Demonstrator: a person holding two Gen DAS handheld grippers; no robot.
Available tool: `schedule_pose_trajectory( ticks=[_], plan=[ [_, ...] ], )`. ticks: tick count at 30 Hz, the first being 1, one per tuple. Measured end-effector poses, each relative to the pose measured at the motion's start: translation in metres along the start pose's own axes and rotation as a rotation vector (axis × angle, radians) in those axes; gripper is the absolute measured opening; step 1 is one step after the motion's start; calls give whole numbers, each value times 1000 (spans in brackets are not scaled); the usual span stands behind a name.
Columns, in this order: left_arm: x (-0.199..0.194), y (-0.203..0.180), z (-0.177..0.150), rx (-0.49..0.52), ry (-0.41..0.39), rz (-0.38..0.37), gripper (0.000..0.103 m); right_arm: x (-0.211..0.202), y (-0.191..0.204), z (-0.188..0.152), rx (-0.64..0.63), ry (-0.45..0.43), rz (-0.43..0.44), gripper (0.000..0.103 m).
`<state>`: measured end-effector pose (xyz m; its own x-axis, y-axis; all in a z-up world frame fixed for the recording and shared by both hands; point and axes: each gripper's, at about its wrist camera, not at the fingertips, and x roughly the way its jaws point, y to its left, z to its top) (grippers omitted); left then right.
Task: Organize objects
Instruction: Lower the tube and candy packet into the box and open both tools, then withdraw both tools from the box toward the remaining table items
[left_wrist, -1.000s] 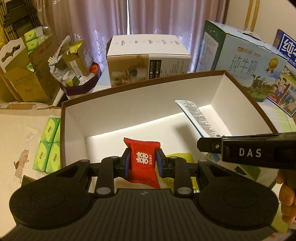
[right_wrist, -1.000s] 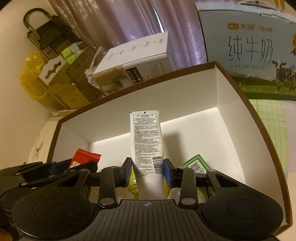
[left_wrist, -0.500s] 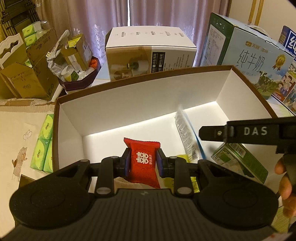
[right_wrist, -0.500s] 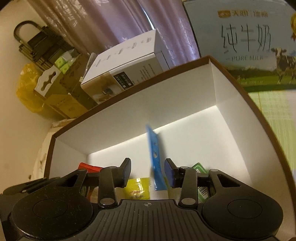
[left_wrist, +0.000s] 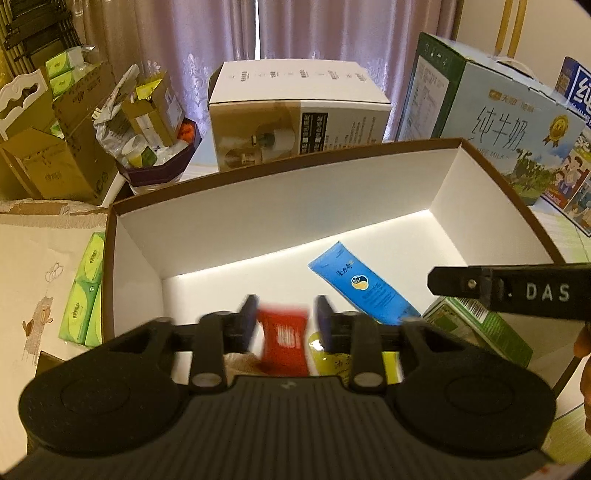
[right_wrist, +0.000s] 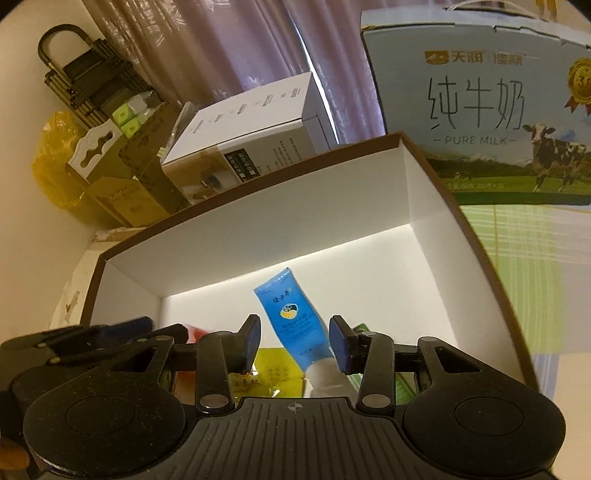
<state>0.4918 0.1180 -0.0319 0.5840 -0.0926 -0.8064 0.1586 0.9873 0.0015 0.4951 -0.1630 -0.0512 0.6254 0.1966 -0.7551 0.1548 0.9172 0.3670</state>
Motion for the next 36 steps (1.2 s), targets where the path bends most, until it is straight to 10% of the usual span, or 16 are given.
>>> schedule_pose_trajectory(
  ticks=[9, 36],
  plan=[
    [-12, 10, -3, -34, -6, 12, 75, -34, 1, -10, -86, -62, -5, 63],
    [-133, -4, -61, -31, -106, -31, 83, -132, 10, -82, -107, -120, 25, 67]
  ],
)
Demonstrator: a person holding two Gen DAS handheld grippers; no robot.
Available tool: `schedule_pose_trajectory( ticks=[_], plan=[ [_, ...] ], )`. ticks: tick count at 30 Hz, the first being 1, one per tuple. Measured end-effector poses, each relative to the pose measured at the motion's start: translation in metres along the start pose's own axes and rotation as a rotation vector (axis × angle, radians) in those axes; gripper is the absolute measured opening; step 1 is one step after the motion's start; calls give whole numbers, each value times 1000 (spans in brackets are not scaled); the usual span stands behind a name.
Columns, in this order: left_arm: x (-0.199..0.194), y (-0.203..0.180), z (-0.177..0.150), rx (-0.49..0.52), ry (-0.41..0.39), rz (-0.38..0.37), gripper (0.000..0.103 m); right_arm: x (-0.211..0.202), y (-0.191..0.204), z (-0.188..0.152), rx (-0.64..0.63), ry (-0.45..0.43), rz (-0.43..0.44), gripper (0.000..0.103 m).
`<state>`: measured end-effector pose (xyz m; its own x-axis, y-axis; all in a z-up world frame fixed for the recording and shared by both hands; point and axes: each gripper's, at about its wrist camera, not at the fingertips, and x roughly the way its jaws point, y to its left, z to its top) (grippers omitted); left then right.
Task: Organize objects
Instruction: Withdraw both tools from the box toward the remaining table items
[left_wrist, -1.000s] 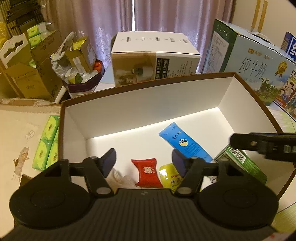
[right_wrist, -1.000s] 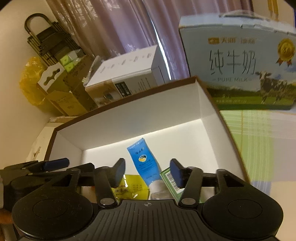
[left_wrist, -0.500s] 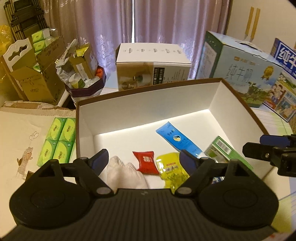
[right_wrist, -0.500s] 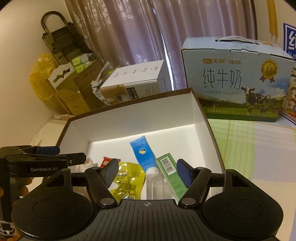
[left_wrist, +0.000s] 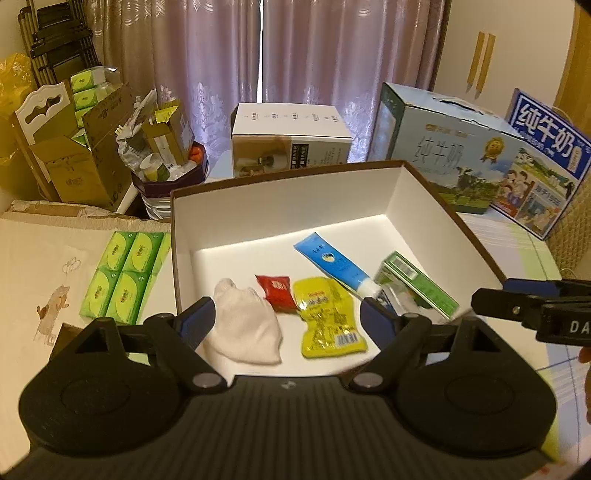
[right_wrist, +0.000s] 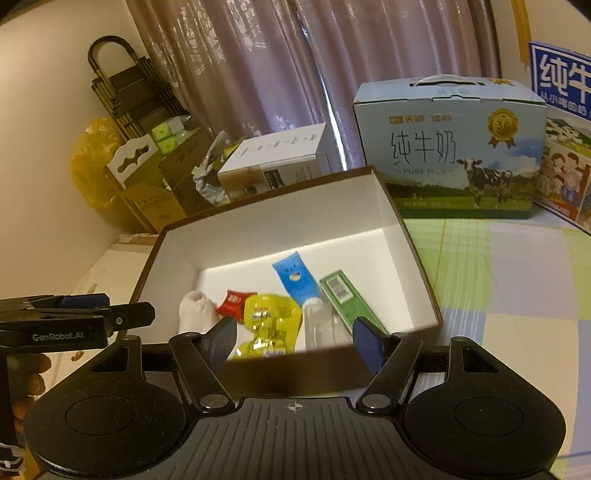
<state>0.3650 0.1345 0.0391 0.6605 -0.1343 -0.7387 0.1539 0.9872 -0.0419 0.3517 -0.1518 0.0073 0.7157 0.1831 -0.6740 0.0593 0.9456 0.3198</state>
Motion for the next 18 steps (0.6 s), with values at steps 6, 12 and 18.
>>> schedule_pose_trajectory(
  ticks=[6, 12, 18],
  plan=[
    [-19, -10, -22, -7, 13, -20, 83, -17, 3, -19, 2, 12, -1, 67],
    [-26, -18, -45, -24, 46, -34, 83, -28, 3, -40, 4, 45, -15, 67],
    [-31, -26, -68, -37, 75, -26, 83, -32, 0, -63, 14, 96, -22, 67]
  ],
)
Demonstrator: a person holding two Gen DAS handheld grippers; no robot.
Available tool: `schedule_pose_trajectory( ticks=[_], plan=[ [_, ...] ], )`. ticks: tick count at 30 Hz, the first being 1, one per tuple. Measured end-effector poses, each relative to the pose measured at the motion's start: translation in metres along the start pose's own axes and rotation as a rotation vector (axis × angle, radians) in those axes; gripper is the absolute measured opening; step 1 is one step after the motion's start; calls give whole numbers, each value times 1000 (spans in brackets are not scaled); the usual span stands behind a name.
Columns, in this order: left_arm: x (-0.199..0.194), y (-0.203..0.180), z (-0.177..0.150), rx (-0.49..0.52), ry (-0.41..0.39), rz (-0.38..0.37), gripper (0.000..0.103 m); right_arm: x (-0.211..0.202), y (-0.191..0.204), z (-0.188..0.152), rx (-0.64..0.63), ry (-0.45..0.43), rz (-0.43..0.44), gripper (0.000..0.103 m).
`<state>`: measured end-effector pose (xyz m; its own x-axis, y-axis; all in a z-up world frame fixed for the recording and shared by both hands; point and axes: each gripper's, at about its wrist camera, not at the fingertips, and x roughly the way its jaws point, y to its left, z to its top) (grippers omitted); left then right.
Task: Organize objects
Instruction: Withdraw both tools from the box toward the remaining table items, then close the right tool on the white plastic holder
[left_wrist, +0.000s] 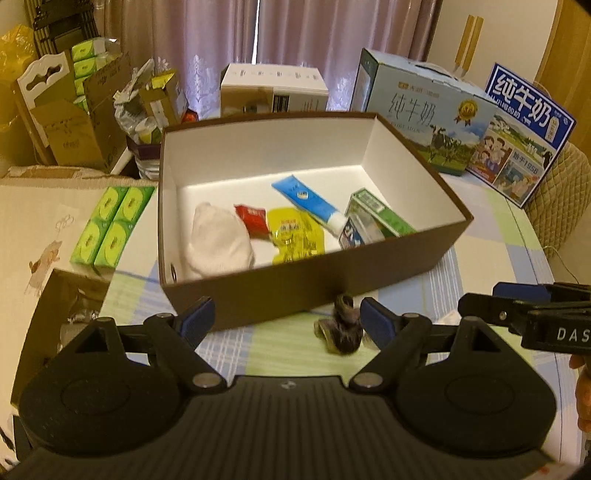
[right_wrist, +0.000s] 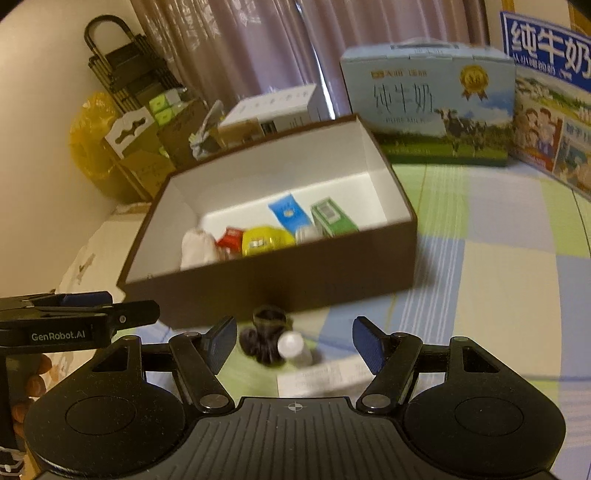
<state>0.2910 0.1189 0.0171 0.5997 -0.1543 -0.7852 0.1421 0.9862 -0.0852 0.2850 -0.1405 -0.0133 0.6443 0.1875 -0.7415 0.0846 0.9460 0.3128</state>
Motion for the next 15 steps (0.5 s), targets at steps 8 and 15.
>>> schedule_pose_trajectory(
  ticks=[8, 15],
  plan=[
    [9, -11, -32, -2, 67, -2, 83, -4, -6, -24, 15, 38, -17, 67],
    [17, -16, -56, 5, 121, -1, 83, -1, -6, -46, -11, 87, -49, 67]
  ],
)
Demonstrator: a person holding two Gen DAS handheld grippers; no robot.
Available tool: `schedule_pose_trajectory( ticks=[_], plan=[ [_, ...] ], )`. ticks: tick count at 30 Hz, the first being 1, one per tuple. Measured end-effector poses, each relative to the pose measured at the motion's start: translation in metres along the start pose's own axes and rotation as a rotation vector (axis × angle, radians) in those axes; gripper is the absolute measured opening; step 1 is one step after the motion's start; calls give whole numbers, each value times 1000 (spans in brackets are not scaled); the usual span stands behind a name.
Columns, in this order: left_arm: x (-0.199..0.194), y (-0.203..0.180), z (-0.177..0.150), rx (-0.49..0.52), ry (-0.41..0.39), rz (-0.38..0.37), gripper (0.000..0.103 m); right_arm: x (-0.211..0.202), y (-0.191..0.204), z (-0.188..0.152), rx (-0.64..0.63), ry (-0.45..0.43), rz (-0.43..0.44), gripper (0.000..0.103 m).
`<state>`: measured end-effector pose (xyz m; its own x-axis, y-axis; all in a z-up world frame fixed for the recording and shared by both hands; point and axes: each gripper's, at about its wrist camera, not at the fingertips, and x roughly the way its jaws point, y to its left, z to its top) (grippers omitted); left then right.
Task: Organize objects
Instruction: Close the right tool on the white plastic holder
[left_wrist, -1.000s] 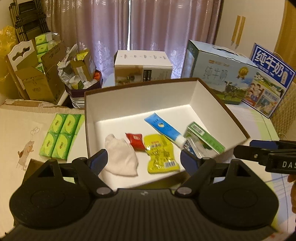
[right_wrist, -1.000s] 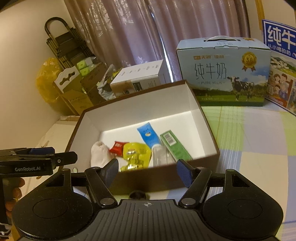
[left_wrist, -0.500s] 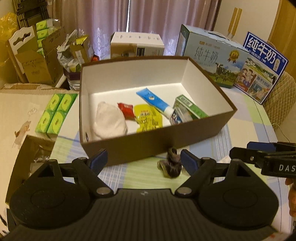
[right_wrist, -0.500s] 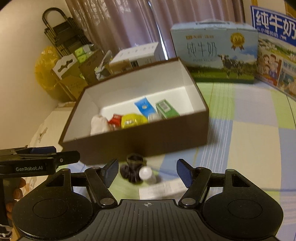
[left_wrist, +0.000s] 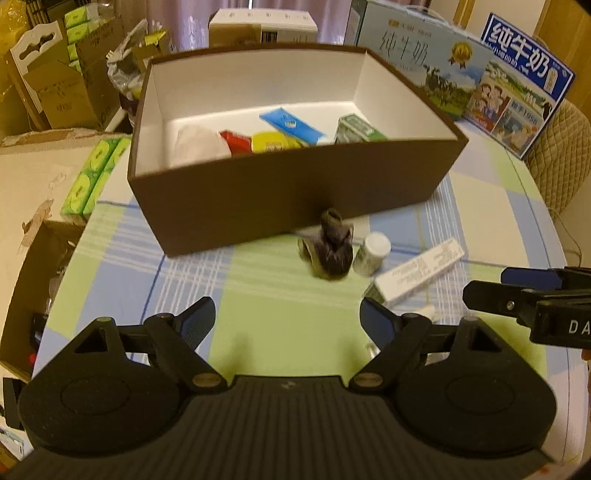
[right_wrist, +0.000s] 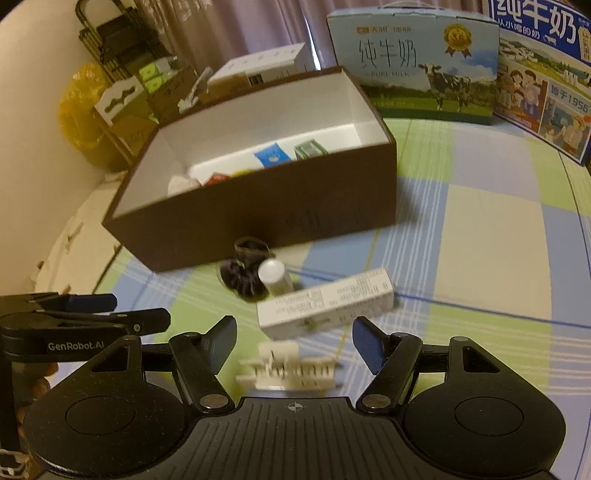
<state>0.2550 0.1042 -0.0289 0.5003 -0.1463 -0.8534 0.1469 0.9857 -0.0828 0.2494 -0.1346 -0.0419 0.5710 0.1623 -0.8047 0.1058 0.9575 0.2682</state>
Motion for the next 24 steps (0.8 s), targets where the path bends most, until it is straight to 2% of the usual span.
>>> schedule_pose_trajectory(
  ticks=[13, 24],
  plan=[
    [14, -8, -18, 17, 56, -12, 83, 7, -16, -22, 25, 59, -33, 67],
    [25, -5, -22, 26, 86, 10, 83, 32, 11, -34, -79, 92, -28, 67]
  ],
)
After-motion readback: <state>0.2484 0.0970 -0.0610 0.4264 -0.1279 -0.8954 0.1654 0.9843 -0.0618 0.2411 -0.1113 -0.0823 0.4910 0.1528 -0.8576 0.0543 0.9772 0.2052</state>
